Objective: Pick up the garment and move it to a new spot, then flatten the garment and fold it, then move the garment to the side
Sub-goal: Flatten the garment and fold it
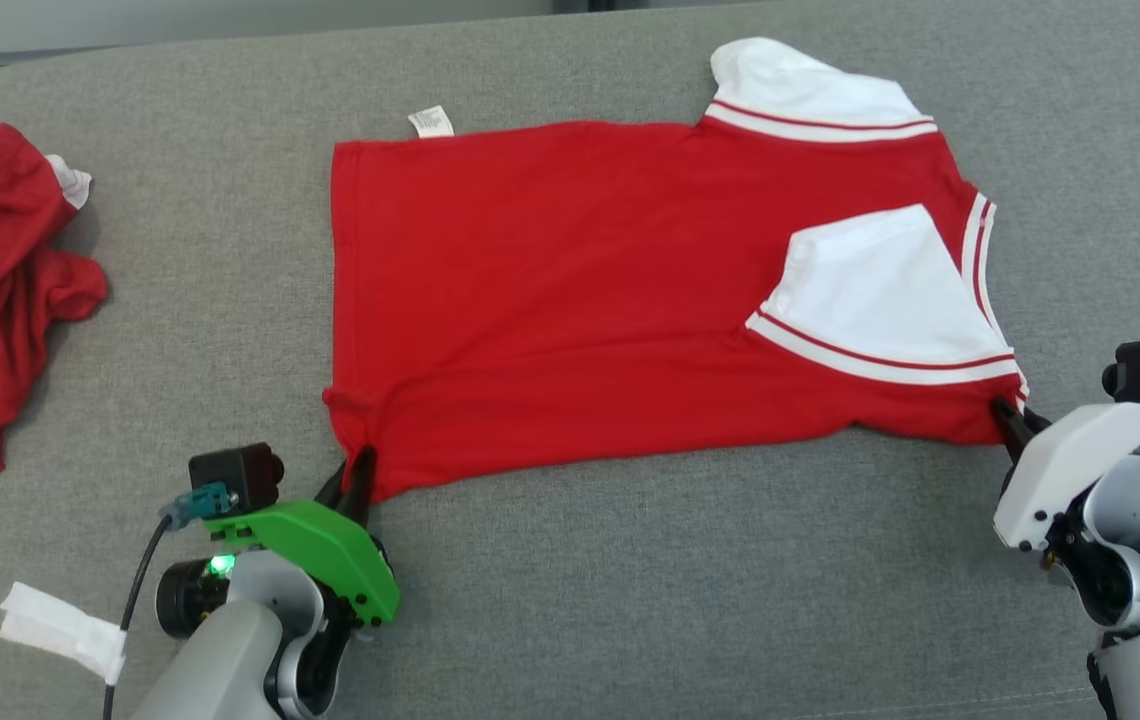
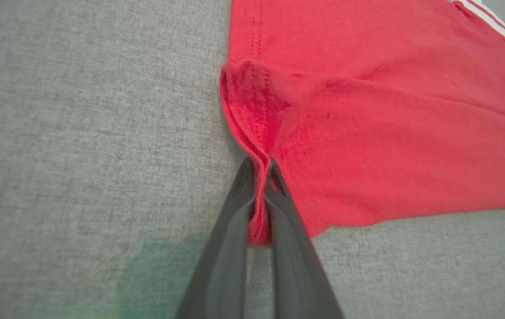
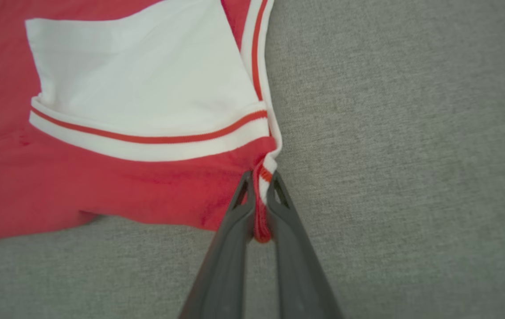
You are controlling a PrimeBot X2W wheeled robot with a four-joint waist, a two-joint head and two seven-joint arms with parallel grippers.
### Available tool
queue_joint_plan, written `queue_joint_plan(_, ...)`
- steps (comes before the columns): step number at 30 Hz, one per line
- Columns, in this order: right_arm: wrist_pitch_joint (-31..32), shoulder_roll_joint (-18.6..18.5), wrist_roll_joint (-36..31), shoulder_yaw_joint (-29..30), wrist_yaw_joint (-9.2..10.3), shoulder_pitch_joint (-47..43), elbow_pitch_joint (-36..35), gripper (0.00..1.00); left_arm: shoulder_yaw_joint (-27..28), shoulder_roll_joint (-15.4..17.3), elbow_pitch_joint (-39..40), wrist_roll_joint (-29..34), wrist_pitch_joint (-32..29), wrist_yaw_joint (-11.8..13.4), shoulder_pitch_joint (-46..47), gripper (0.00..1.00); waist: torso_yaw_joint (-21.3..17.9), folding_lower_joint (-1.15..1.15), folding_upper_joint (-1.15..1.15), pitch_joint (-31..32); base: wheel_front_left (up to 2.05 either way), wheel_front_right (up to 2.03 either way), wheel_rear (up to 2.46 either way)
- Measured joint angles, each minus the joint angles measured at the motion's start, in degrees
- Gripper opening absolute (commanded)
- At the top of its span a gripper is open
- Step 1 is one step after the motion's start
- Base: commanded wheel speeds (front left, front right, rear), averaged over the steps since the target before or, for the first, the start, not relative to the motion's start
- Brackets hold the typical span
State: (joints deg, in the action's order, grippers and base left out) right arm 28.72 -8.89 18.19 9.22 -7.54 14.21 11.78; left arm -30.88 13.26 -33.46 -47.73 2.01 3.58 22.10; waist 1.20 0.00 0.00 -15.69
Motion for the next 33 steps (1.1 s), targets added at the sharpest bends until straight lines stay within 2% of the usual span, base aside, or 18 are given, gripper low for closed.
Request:
queue_joint_plan(4, 2.90, 0.78, 0.26, 0.97, 0.00, -4.59, -5.61, 0.00, -0.11, 1.94, 3.78, -0.91, -1.94, 0.55, -4.22, 0.00, -0.35, 0.00, 0.00, 1.85, 0.00, 0.00, 0.00)
queue_joint_plan(10, 7.32, 3.02, -0.09, 1.75, 0.01, -10.37, -12.65, 0.00, -0.54, 5.15, 11.10, -1.29, -5.70, 3.71, -9.68, 0.00, -1.07, 0.00, 0.00, 3.50, 0.00, 0.00, 0.00)
queue_joint_plan(19, 10.88, 5.08, -0.24, 2.79, 0.01, -14.10, -15.07, 0.00, -0.33, 8.29, 17.83, -2.26, -9.69, 8.02, -15.24, 0.00, -1.71, 0.00, 0.00, 4.33, 0.00, 0.00, 0.00)
queue_joint_plan(20, 11.05, 5.19, -0.34, 3.13, 0.01, -14.27, -15.02, 0.00, -0.32, 8.46, 18.29, -2.26, -9.82, 8.34, -15.60, 0.11, -1.67, 0.00, 0.00, 4.44, 0.00, 0.00, 0.00)
queue_joint_plan(21, 11.50, 5.32, -0.36, 3.48, 0.01, -14.32, -14.89, 0.32, -0.29, 8.65, 18.62, -2.19, -9.56, 8.60, -15.74, 0.69, -1.65, 0.00, 0.00, 4.53, 0.00, 0.00, 0.00)
queue_joint_plan(22, 11.90, 5.53, -0.34, 3.98, 0.00, -14.46, -14.73, 1.00, -0.25, 8.71, 18.76, -2.02, -9.00, 8.62, -15.89, 1.00, -1.64, 0.00, 0.00, 4.66, 0.00, 0.00, 0.00)
queue_joint_plan(30, 13.83, 4.78, -1.51, 3.89, 0.05, -12.24, -17.89, 1.00, 0.89, 9.55, 20.37, -2.63, -9.99, 9.56, -15.92, 1.00, -1.94, 0.00, 0.00, 5.23, 0.00, 0.00, 0.00)
queue_joint_plan(33, 14.93, 4.00, -1.88, 3.50, 0.05, -8.40, -19.72, 1.00, 1.51, 11.27, 21.00, -2.83, -11.32, 9.43, -14.35, 1.00, -2.05, 0.00, 0.00, 4.80, 0.00, 0.00, 0.00)
